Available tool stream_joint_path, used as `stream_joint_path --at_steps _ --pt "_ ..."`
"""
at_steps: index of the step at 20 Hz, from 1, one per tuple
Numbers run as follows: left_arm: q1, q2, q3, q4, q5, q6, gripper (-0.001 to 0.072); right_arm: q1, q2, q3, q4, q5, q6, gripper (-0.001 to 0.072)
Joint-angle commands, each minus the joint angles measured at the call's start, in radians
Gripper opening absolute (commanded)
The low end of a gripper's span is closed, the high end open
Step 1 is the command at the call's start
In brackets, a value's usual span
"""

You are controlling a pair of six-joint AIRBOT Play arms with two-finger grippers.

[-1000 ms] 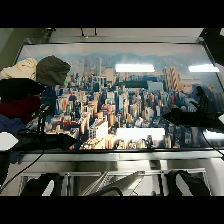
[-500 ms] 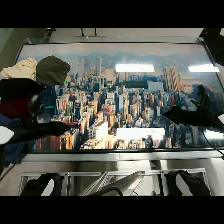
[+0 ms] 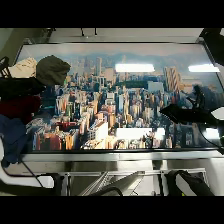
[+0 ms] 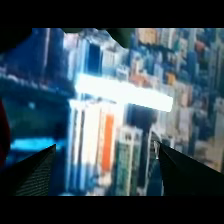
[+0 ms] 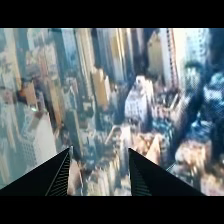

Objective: Fold the shirts.

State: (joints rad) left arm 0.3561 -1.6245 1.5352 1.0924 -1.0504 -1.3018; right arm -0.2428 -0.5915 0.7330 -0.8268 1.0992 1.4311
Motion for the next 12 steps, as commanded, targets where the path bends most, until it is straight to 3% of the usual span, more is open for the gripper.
stream_joint_path --at_steps 1,5,8,9,11,12 --pt "-0.024 -0.38 0.325 0.005 0.003 -0.029 0.0698 -0.001 -0.056 0.0 0.0 -0.023 0.001 0.0412" --pt "-0.095 -0.616 0.554 0.005 0.069 -0.045 0.0697 -0.001 -0.092 0.0 0.001 -0.055 0.001 0.0411" --pt "-0.128 -0.622 0.498 0.006 0.249 -0.045 0.0696 -0.001 -0.102 0.0 0.001 -0.082 0.001 0.0411" --pt "-0.129 -0.617 0.49 0.006 0.258 -0.052 0.0647 0.0 -0.104 0.0 0.001 -0.081 0.001 0.0411" --pt "-0.129 -0.592 0.491 0.003 0.22 -0.061 0.016 0.0 -0.104 0.0 0.0 -0.081 0.0 0.041" --pt "-0.131 -0.563 0.491 0.003 0.195 -0.06 0.001 0.0 -0.104 0.0 0.0 -0.08 -0.002 0.041"
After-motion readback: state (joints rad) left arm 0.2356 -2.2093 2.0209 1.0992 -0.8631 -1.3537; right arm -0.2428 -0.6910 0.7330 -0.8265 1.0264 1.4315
